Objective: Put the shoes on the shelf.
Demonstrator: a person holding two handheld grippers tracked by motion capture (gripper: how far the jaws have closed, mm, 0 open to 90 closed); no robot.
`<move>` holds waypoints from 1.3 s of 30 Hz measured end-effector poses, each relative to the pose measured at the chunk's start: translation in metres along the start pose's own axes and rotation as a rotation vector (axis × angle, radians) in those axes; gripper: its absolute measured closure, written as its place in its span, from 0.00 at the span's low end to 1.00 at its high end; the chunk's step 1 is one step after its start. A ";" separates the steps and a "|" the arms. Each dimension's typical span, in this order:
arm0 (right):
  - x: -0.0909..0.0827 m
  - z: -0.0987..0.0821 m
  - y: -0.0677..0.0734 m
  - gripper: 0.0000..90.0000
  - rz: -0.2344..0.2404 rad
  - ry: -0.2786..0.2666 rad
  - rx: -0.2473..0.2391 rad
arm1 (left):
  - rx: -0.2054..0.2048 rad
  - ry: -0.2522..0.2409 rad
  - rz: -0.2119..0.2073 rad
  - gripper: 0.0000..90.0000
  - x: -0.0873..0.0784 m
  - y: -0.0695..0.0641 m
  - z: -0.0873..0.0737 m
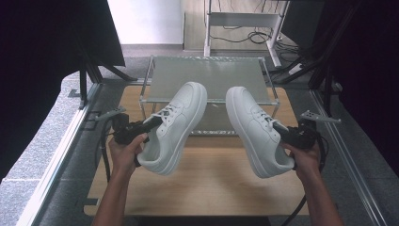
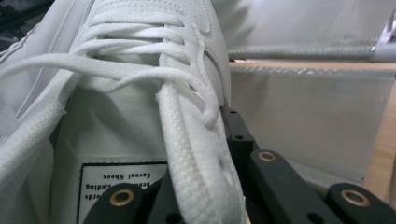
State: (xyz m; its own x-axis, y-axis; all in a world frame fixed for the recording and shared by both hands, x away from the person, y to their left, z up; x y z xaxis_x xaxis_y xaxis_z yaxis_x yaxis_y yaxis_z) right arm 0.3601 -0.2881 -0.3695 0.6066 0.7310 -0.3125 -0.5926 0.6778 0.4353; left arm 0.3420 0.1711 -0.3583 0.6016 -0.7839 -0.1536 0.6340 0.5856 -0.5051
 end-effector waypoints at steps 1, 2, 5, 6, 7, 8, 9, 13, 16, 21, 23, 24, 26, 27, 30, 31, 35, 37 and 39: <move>0.000 0.004 0.000 0.96 -0.004 -0.007 -0.002 | 0.007 0.000 0.000 0.91 0.003 -0.002 0.004; 0.000 0.004 0.000 0.96 -0.004 -0.007 -0.002 | 0.007 0.000 0.000 0.91 0.003 -0.002 0.004; 0.003 0.011 0.002 0.96 -0.005 -0.019 -0.001 | 0.010 -0.018 0.005 0.91 0.009 -0.003 0.010; 0.003 0.011 0.002 0.96 -0.005 -0.019 -0.001 | 0.010 -0.018 0.005 0.91 0.009 -0.003 0.010; 0.006 0.013 0.003 0.96 -0.008 -0.019 0.002 | 0.010 -0.022 0.003 0.91 0.012 -0.004 0.013; 0.007 0.015 0.004 0.96 -0.010 -0.018 0.004 | 0.010 -0.023 0.001 0.91 0.013 -0.004 0.015; 0.008 0.016 0.004 0.96 -0.013 -0.017 0.007 | 0.011 -0.025 0.004 0.91 0.015 -0.004 0.017; 0.013 0.023 0.005 0.96 -0.020 -0.023 0.004 | 0.010 -0.032 0.014 0.91 0.017 -0.003 0.024; 0.014 0.026 0.005 0.96 -0.021 -0.024 0.011 | 0.002 -0.036 0.014 0.91 0.019 -0.001 0.026; 0.018 0.037 0.004 0.96 -0.038 -0.039 0.020 | 0.005 -0.037 0.030 0.91 0.022 0.001 0.034; 0.019 0.042 0.004 0.96 -0.044 -0.045 0.031 | 0.011 -0.037 0.038 0.91 0.024 0.001 0.038; 0.019 0.042 0.004 0.96 -0.044 -0.045 0.031 | 0.011 -0.037 0.038 0.90 0.024 0.001 0.038; 0.021 0.048 0.004 0.96 -0.056 -0.051 0.035 | 0.013 -0.040 0.044 0.91 0.026 0.001 0.045; 0.022 0.050 0.004 0.96 -0.060 -0.050 0.039 | 0.011 -0.041 0.044 0.91 0.028 0.001 0.047; 0.025 0.056 0.004 0.96 -0.078 -0.058 0.037 | 0.008 -0.044 0.043 0.91 0.032 0.001 0.053; 0.027 0.058 0.004 0.96 -0.081 -0.061 0.040 | 0.008 -0.042 0.044 0.91 0.033 0.001 0.055; 0.032 0.067 0.004 0.96 -0.084 -0.064 0.045 | -0.007 -0.050 0.047 0.91 0.039 0.004 0.063; 0.035 0.072 0.005 0.96 -0.086 -0.069 0.045 | -0.012 -0.047 0.051 0.91 0.041 0.006 0.067; 0.036 0.074 0.005 0.96 -0.088 -0.066 0.047 | -0.017 -0.046 0.048 0.91 0.042 0.007 0.070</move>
Point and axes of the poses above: each handheld gripper's, and its own axes: x roughly forward along the jaws, z roughly out of its top, y roughly to its left, the point moved 3 cm from there along x, roughly forward along the jaws, and after that the axes turned 3 degrees about x, right-handed, at the moved point
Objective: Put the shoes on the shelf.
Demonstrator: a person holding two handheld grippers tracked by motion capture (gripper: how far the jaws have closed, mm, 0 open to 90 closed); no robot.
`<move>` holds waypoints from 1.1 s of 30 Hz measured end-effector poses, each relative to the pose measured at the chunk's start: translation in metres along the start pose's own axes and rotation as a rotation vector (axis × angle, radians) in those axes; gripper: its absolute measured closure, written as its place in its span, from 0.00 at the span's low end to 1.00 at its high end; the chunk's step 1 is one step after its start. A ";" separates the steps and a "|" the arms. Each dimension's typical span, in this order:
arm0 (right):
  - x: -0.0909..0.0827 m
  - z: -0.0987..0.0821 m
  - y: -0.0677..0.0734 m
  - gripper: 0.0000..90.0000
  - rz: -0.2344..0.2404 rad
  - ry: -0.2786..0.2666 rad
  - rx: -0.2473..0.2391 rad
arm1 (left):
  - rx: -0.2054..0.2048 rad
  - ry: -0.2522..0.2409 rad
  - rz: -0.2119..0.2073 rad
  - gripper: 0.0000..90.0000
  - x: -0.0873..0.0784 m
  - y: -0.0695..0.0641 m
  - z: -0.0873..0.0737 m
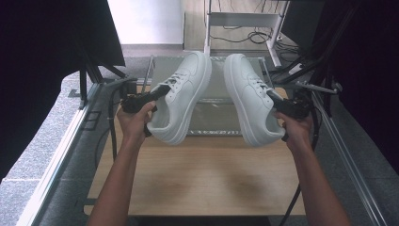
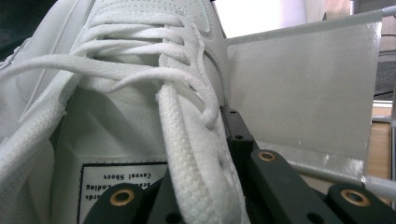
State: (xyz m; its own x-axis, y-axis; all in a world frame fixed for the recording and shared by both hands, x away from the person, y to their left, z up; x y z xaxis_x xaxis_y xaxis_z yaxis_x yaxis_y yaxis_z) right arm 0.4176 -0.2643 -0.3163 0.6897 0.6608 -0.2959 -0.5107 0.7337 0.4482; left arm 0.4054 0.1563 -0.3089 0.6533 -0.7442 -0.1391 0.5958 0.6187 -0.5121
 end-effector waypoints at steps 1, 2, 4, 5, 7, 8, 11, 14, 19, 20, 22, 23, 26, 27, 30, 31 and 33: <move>0.002 0.002 0.000 0.96 -0.003 0.000 0.000 | -0.006 -0.001 -0.002 0.91 0.002 0.001 0.003; 0.006 0.007 0.001 0.96 -0.012 -0.004 0.012 | -0.007 -0.001 0.005 0.91 0.005 0.002 0.008; 0.008 0.009 0.002 0.96 -0.021 -0.009 0.010 | -0.006 -0.003 0.011 0.91 0.006 0.002 0.011; 0.011 0.012 0.003 0.96 -0.026 -0.011 0.010 | -0.001 -0.001 0.019 0.91 0.007 0.002 0.014; 0.015 0.017 0.005 0.96 -0.022 -0.012 0.016 | 0.003 -0.001 0.028 0.91 0.010 0.001 0.019; 0.018 0.019 0.005 0.96 -0.021 -0.011 0.017 | 0.003 -0.001 0.029 0.91 0.011 0.001 0.021; 0.026 0.027 0.005 0.96 -0.039 -0.015 0.036 | -0.001 -0.009 0.041 0.91 0.017 0.002 0.032; 0.032 0.033 0.004 0.96 -0.046 -0.019 0.053 | -0.010 -0.016 0.063 0.91 0.024 0.005 0.039; 0.041 0.043 0.003 0.96 -0.069 -0.023 0.070 | -0.009 -0.010 0.089 0.91 0.035 0.009 0.047; 0.043 0.046 0.003 0.96 -0.077 -0.022 0.068 | -0.008 -0.004 0.091 0.91 0.038 0.009 0.049; 0.050 0.052 0.005 0.96 -0.091 -0.027 0.070 | -0.009 0.004 0.092 0.91 0.046 0.011 0.051; 0.053 0.055 0.006 0.96 -0.099 -0.030 0.073 | -0.019 0.008 0.095 0.91 0.051 0.013 0.052; 0.062 0.062 0.009 0.96 -0.109 -0.028 0.074 | -0.027 0.011 0.113 0.91 0.061 0.016 0.053; 0.064 0.064 0.010 0.96 -0.115 -0.026 0.074 | -0.028 0.015 0.121 0.91 0.063 0.017 0.054; 0.072 0.069 0.009 0.96 -0.146 -0.019 0.071 | -0.032 0.016 0.154 0.91 0.070 0.021 0.058; 0.075 0.071 0.009 0.96 -0.153 -0.016 0.072 | -0.032 0.015 0.161 0.91 0.072 0.022 0.060; 0.077 0.074 0.008 0.96 -0.158 -0.009 0.078 | -0.035 0.015 0.165 0.91 0.075 0.023 0.061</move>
Point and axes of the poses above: each handheld gripper's, and its own axes: x roughly forward along the jaws, z roughly out of its top, y roughly to its left, the point moved 3 cm from there along x, roughly forward along the jaws, and after that the axes turned 3 degrees about x, right-handed, at the moved point
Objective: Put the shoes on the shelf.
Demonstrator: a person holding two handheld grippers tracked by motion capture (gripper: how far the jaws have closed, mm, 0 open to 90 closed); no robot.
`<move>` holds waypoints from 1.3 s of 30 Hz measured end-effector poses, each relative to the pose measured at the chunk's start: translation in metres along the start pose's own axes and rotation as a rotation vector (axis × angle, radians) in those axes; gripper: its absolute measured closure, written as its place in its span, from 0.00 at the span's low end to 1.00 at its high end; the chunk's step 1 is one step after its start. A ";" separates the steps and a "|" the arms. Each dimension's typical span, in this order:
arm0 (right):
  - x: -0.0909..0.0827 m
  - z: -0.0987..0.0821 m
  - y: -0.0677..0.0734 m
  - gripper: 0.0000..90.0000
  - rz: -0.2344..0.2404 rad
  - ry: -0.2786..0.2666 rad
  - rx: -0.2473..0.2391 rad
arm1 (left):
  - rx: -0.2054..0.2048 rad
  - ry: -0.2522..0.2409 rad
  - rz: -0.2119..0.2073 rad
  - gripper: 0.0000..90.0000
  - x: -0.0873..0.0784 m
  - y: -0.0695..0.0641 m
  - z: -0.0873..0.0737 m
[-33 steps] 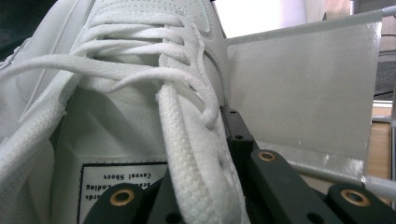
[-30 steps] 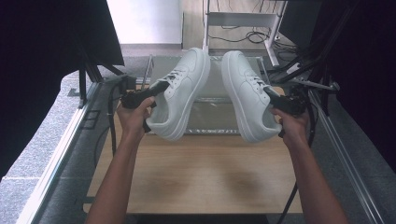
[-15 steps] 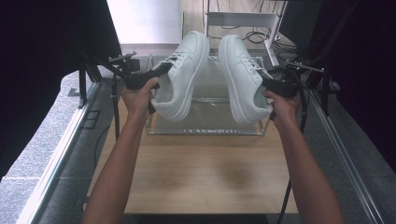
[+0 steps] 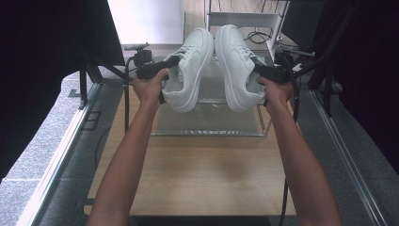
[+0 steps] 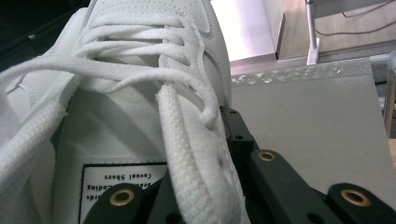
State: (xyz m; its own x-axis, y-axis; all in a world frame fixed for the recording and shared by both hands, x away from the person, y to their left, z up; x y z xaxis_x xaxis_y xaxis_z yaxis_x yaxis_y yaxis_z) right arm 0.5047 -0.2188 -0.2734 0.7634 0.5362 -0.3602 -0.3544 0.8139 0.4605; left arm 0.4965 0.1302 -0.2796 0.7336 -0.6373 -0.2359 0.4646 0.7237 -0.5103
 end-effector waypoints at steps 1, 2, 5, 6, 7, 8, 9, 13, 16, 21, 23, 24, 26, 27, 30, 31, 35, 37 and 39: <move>0.007 0.006 0.000 0.96 -0.012 -0.002 -0.007 | -0.017 -0.006 0.013 0.91 0.008 0.001 0.002; 0.007 0.006 0.000 0.96 -0.012 -0.002 -0.007 | -0.017 -0.006 0.013 0.91 0.008 0.001 0.002; 0.017 0.011 0.000 0.96 -0.047 0.007 -0.006 | -0.020 -0.002 0.044 0.91 0.017 0.003 0.005; 0.019 0.012 -0.001 0.96 -0.058 0.010 -0.011 | -0.015 0.003 0.056 0.90 0.019 0.003 0.006; 0.024 0.013 -0.003 0.96 -0.077 0.010 -0.009 | -0.014 0.007 0.064 0.90 0.021 0.004 0.007; 0.026 0.014 -0.005 0.96 -0.083 0.012 -0.005 | -0.013 0.016 0.073 0.90 0.025 0.006 0.008; 0.026 0.014 -0.005 0.96 -0.083 0.012 -0.005 | -0.013 0.016 0.073 0.90 0.025 0.006 0.008; 0.031 0.018 -0.011 0.96 -0.101 0.009 0.012 | -0.012 0.025 0.105 0.90 0.033 0.008 0.008; 0.035 0.020 -0.011 0.96 -0.123 0.015 0.014 | -0.021 0.018 0.132 0.90 0.037 0.010 0.009; 0.045 0.017 -0.013 0.96 -0.162 0.033 0.024 | -0.055 0.021 0.174 0.90 0.044 0.014 0.007; 0.051 0.014 -0.012 0.96 -0.174 0.042 0.017 | -0.057 0.026 0.185 0.90 0.046 0.013 0.007; 0.054 0.014 -0.011 0.96 -0.181 0.045 0.011 | -0.063 0.036 0.207 0.90 0.050 0.013 0.005; 0.058 0.013 -0.011 0.96 -0.191 0.047 0.006 | -0.072 0.037 0.221 0.90 0.053 0.013 0.004; 0.065 0.013 -0.011 0.96 -0.224 0.062 -0.003 | -0.080 0.040 0.235 0.89 0.056 0.012 0.002; 0.069 0.014 -0.011 0.95 -0.249 0.077 0.011 | -0.068 0.071 0.256 0.89 0.063 0.011 0.004; 0.071 0.015 -0.011 0.95 -0.261 0.083 0.002 | -0.058 0.083 0.257 0.88 0.065 0.010 0.005; 0.080 0.014 -0.010 0.93 -0.281 0.094 -0.023 | -0.056 0.098 0.273 0.87 0.073 0.010 0.006; 0.085 0.012 -0.008 0.88 -0.296 0.096 -0.044 | -0.088 0.106 0.290 0.84 0.078 0.014 0.006; 0.089 0.010 -0.006 0.85 -0.296 0.100 -0.065 | -0.088 0.122 0.307 0.81 0.081 0.017 0.005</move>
Point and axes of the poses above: each handheld gripper's, and its own axes: x roughly forward along the jaws, z roughly out of its top, y roughly to its left, the point moved 3 cm from there along x, roughly forward along the jaws, and after that the axes turned 3 degrees about x, right-handed, at the moved point
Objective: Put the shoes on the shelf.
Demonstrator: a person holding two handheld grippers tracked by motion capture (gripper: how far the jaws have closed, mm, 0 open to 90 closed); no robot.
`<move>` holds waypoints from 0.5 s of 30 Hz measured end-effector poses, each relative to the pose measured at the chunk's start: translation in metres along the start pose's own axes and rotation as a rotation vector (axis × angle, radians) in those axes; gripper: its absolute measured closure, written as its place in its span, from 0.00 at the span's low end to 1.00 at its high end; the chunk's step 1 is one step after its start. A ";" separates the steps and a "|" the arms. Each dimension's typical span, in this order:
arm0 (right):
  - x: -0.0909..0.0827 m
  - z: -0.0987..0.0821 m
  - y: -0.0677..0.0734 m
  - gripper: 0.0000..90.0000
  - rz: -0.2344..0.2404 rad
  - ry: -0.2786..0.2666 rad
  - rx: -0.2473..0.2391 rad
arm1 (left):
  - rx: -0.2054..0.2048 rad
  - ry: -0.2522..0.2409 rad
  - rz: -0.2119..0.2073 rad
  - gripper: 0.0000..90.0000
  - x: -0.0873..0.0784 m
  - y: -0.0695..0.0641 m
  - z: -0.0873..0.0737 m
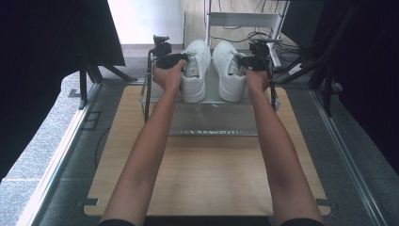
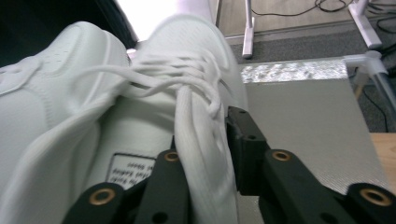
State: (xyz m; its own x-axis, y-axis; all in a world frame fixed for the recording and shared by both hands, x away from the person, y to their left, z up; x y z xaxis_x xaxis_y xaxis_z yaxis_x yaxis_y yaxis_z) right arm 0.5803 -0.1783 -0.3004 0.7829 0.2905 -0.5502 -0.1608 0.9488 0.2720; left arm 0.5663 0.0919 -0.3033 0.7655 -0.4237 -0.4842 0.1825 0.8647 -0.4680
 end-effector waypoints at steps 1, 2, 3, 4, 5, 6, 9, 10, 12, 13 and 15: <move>0.002 -0.001 0.002 0.82 0.018 -0.002 -0.009 | -0.009 0.004 0.007 0.80 0.002 0.001 -0.001; 0.002 -0.001 0.005 0.82 0.017 -0.011 -0.018 | -0.015 0.010 0.006 0.79 0.005 0.001 -0.002; 0.002 -0.001 0.005 0.82 0.017 -0.011 -0.018 | -0.015 0.010 0.006 0.76 0.005 0.001 -0.002; 0.002 -0.002 0.011 0.79 0.005 -0.020 -0.053 | 0.006 0.002 -0.007 0.75 0.006 0.000 -0.003; 0.002 -0.002 0.011 0.79 0.005 -0.020 -0.053 | 0.006 0.002 -0.007 0.73 0.006 0.000 -0.003; 0.002 -0.002 0.013 0.75 -0.002 -0.027 -0.065 | 0.004 0.001 -0.018 0.68 0.006 -0.002 -0.003; -0.001 -0.002 0.012 0.62 0.007 -0.024 -0.057 | -0.030 -0.016 -0.095 0.59 0.001 -0.002 0.000; -0.009 0.001 0.011 0.53 0.008 -0.090 -0.034 | -0.007 -0.054 -0.118 0.57 -0.009 -0.005 0.004; -0.016 0.004 0.012 0.51 0.009 -0.132 -0.037 | 0.011 -0.061 -0.123 0.54 -0.014 -0.008 0.006; -0.022 0.006 0.013 0.51 0.017 -0.157 -0.046 | 0.034 -0.062 -0.131 0.48 -0.019 -0.011 0.008; -0.032 0.010 0.014 0.52 0.049 -0.170 -0.069 | 0.078 -0.071 -0.138 0.44 -0.029 -0.015 0.009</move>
State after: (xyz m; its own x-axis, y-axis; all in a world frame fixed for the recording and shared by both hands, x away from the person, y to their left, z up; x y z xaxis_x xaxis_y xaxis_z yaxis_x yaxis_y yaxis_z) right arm 0.5588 -0.1754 -0.2709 0.8627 0.3165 -0.3944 -0.2375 0.9422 0.2366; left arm 0.5470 0.0940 -0.2751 0.7712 -0.5220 -0.3644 0.3342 0.8192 -0.4661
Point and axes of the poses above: each handheld gripper's, and its own axes: x roughly forward along the jaws, z roughly out of its top, y roughly to its left, the point moved 3 cm from there along x, roughly forward along the jaws, and after that the axes turned 3 degrees about x, right-handed, at the moved point
